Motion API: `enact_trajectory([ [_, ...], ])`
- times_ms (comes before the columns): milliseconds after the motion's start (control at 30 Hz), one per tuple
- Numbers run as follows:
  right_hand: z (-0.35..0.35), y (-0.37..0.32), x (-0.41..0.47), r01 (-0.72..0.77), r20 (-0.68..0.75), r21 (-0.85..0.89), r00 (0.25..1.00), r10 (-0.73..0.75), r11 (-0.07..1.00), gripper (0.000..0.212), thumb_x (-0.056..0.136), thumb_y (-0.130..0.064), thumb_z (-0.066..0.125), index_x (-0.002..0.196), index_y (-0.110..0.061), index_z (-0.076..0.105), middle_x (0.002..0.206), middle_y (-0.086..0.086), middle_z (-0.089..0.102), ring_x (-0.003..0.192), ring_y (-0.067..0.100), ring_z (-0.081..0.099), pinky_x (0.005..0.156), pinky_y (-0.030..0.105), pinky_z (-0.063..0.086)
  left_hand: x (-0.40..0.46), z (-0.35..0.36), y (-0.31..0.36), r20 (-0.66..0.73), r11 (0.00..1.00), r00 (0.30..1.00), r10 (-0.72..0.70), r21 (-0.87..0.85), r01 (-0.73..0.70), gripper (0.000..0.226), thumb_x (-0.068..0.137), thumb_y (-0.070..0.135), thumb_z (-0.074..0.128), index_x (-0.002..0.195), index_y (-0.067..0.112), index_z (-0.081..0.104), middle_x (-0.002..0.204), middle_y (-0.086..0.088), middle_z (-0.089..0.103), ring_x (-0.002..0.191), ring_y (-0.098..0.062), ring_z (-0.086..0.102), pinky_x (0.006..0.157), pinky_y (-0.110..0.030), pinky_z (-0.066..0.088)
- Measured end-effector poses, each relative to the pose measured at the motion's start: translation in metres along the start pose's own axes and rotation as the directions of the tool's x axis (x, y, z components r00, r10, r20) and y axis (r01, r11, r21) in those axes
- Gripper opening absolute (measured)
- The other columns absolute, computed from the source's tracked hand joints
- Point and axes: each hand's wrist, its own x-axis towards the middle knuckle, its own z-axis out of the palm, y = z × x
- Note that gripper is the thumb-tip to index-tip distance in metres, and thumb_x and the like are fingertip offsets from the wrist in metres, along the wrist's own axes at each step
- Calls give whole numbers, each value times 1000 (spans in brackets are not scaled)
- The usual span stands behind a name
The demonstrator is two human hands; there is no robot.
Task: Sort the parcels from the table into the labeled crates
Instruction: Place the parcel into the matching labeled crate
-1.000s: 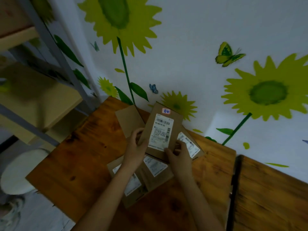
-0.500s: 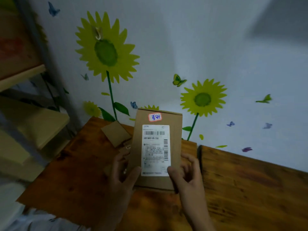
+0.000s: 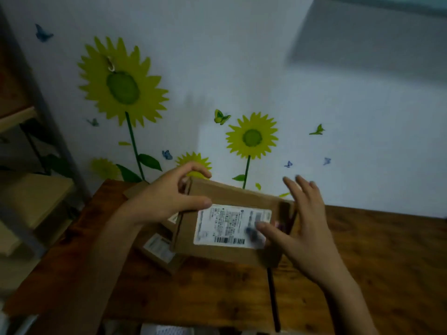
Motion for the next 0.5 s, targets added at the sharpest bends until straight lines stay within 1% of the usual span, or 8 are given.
enact_trajectory([
  [33,0,-3,2,5,121,-37,993,0,999,88,70,-79,62,145,-59,21,162,-24,12,154,2,-1,122,31,11,7,-2,12,91,999,996,-1,47,-4,40,84,8,77,114,27,57,84,11,75,77,-13,73,63,-20,55],
  [100,2,-10,5,-40,287,-13,957,42,999,81,76,-69,69,147,-52,34,156,-21,37,144,-2,34,117,27,34,18,1,28,235,997,972,-19,75,2,40,86,9,76,117,22,56,90,2,76,80,-21,74,64,-29,59],
  [167,6,-16,3,-140,387,170,920,65,975,55,88,-46,73,138,-39,52,124,-16,68,104,-3,68,88,25,59,24,7,36,239,988,971,-6,152,-31,42,86,15,78,120,26,57,99,-4,75,85,-26,75,72,-39,62],
  [267,20,-24,-11,-276,334,413,933,138,868,32,95,-30,67,125,-23,60,101,-6,77,84,15,77,73,36,63,22,9,25,4,957,996,92,275,-89,40,86,37,76,121,38,57,100,13,71,84,-7,69,78,-33,57],
  [333,29,-26,-21,-352,258,562,934,246,748,26,96,-29,64,119,-19,61,96,1,78,81,23,77,70,38,63,13,10,8,-312,965,943,120,258,-37,33,87,51,70,116,42,58,105,20,65,83,0,63,79,-32,55],
  [367,33,-27,-26,-386,244,621,922,300,682,24,95,-30,63,116,-18,61,95,3,79,81,25,77,67,37,63,4,13,2,-415,986,907,75,168,-5,32,89,53,65,117,39,59,110,19,63,85,1,63,80,-31,55],
  [433,36,-29,-32,-411,239,684,907,347,603,24,94,-31,63,114,-18,61,95,4,79,81,27,77,63,33,62,-10,24,-7,-426,999,904,-38,-40,23,30,94,53,59,117,33,61,111,12,69,93,-2,67,86,-32,56],
  [500,38,-33,-35,-404,231,698,909,348,592,27,92,-33,62,115,-18,60,96,4,78,81,27,77,61,30,61,-21,35,-8,-364,980,931,-34,-193,-39,16,99,40,58,111,31,63,98,12,76,89,-5,72,77,-25,58],
])
